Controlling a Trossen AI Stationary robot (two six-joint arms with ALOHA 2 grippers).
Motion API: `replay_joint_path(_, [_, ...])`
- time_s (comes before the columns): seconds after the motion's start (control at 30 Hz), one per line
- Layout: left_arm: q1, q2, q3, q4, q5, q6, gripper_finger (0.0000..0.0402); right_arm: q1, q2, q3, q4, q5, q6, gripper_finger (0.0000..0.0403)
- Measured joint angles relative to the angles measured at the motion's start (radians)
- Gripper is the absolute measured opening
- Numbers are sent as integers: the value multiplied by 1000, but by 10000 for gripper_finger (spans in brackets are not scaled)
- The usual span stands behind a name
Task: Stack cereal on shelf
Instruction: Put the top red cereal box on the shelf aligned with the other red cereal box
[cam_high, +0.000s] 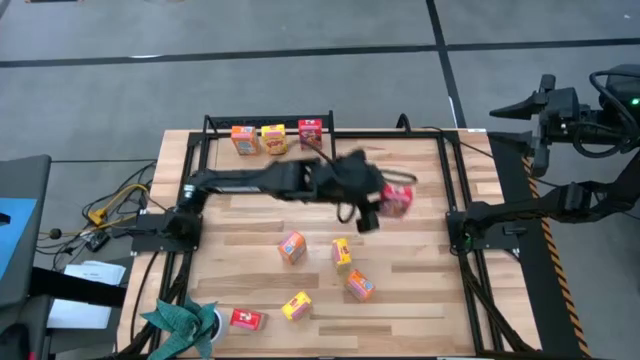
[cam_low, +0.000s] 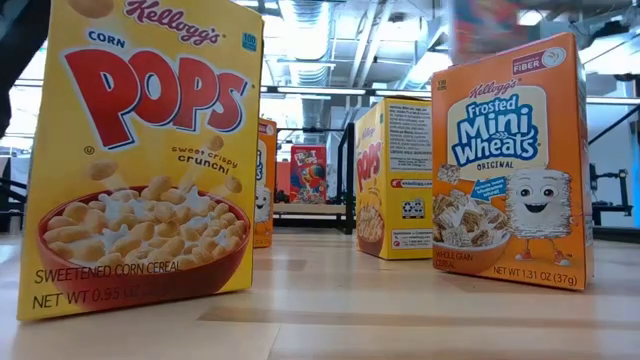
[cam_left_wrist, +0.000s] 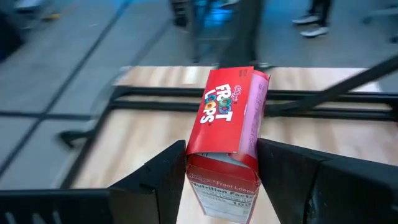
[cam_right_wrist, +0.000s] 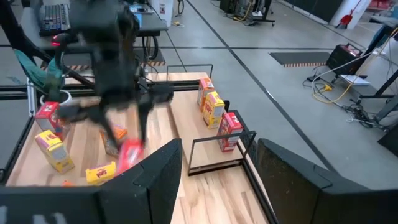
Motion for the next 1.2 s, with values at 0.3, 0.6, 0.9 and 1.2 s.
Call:
replay_joint_path(0.3, [95,-205,1,-298,-166,-15,174,0,-11,0,0,0,-26,232])
replay_joint_path(0.6, [207,-387,-57,-506,-183,-10,173,0,-10,0,0,0,-36,232])
replay_joint_path(0.9, [324,-730,-710,-51,-83,95,173,0,-8,0,2,4,-33,232])
replay_joint_path(1.2, [425,-851,-1286,653,71,105,173,0,0,-1,16,8,-32,232])
